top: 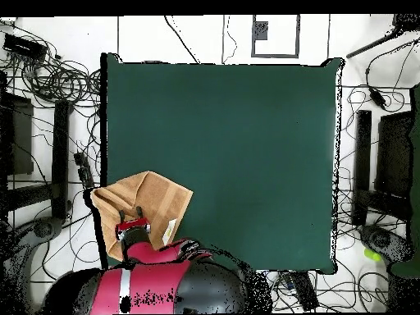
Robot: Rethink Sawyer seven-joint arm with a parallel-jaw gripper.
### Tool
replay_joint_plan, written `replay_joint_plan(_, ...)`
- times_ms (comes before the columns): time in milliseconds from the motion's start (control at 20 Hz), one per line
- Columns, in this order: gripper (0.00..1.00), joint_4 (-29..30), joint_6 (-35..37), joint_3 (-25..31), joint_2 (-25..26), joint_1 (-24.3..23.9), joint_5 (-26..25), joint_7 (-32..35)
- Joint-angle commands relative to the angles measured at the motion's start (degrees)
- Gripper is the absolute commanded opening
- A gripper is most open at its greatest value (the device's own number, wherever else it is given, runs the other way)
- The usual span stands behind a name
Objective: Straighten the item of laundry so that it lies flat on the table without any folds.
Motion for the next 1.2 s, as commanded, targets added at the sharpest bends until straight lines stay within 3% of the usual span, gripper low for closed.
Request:
replay_joint_plan(50, 1.0, -11.75, 13.24, 4.76, 8.01, 0.58, 4.66, 7.17)
replay_joint_plan(800, 1.0, -16.25, 20.95, 5.91, 6.46, 0.39, 7.9, 5.06)
replay_joint_plan(1200, 1.0, -22.66, 27.87, 4.48, 6.76, 2.74, 14.02, 3.45)
